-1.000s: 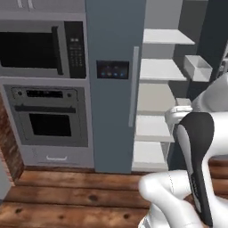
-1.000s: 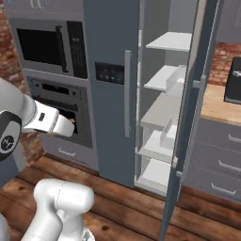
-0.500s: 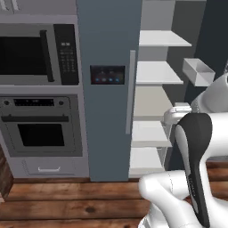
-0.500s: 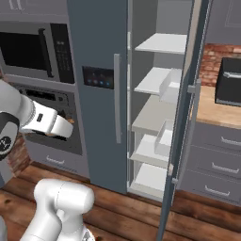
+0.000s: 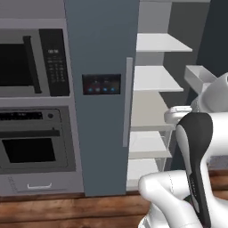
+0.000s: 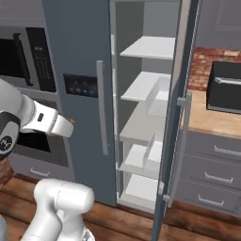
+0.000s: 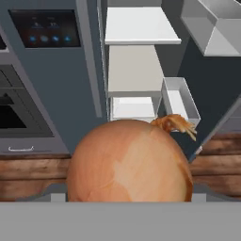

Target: Place the liquor on the top shelf of the fridge to keep it out of children's reach, and place the onion and pear on lower shelves for easy access.

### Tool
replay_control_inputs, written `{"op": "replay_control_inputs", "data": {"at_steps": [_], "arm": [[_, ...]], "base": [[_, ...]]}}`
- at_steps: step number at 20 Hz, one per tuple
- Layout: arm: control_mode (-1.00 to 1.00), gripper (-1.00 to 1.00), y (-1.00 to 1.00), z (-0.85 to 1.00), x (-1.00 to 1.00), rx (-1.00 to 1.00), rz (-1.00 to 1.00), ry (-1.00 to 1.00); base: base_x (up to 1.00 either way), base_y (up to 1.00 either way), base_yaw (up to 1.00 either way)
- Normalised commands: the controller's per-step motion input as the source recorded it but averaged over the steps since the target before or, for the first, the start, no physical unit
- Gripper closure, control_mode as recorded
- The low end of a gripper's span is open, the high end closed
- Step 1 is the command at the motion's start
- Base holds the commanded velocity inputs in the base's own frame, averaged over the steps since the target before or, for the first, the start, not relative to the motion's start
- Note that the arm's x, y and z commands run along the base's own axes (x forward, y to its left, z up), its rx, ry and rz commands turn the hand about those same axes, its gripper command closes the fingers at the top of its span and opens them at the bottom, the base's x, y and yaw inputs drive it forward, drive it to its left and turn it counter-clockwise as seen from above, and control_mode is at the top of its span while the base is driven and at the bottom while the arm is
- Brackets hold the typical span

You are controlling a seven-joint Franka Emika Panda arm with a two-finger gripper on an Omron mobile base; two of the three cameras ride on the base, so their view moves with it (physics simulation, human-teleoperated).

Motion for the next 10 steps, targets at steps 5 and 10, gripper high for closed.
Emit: {"op": "replay_control_inputs", "data": {"at_steps": [5, 10], "arm": [[1.00, 1.00, 0.00, 0.00, 0.00, 0.00, 0.00, 0.00], [1.00, 1.00, 0.00, 0.00, 0.00, 0.00, 0.00, 0.00]], "base": [[0.49, -0.20, -0.16], [0.47, -0.29, -0.17]]}}
